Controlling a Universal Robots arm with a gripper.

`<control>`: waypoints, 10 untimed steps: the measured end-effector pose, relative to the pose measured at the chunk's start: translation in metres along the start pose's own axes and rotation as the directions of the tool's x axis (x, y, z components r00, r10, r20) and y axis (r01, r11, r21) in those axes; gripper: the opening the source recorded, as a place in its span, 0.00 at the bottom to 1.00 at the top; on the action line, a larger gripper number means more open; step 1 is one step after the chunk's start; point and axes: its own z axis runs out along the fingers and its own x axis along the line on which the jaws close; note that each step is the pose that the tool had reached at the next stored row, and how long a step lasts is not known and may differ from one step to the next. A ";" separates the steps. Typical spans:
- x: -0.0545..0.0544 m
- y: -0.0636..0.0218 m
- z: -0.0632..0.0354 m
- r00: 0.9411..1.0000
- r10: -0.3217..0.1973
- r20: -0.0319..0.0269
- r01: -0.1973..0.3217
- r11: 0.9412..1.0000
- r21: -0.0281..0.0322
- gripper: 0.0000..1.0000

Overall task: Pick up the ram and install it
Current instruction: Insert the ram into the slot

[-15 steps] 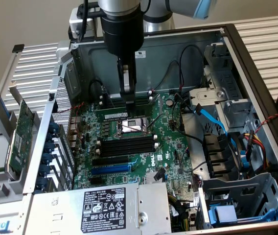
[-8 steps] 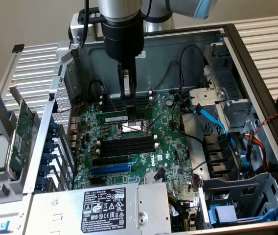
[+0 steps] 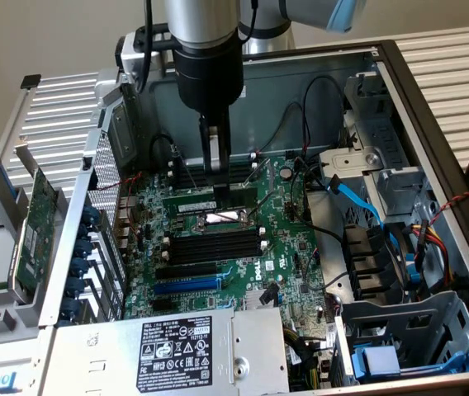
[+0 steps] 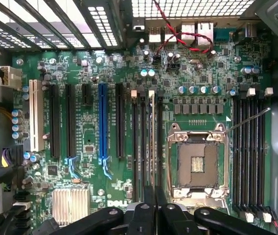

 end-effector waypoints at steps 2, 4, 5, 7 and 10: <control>0.000 0.0000 0.0020 1.000 0.000 0.000 0.000 1.000 0.000 0.12; 0.000 0.0001 0.0036 1.000 0.000 0.000 0.000 1.000 0.000 0.12; 0.000 0.0001 0.0041 1.000 0.000 0.000 0.000 1.000 0.000 0.12; 0.000 0.0001 0.0048 1.000 0.000 0.000 0.000 1.000 0.000 0.12; 0.001 0.0001 0.0060 1.000 0.000 0.000 0.000 1.000 0.000 0.12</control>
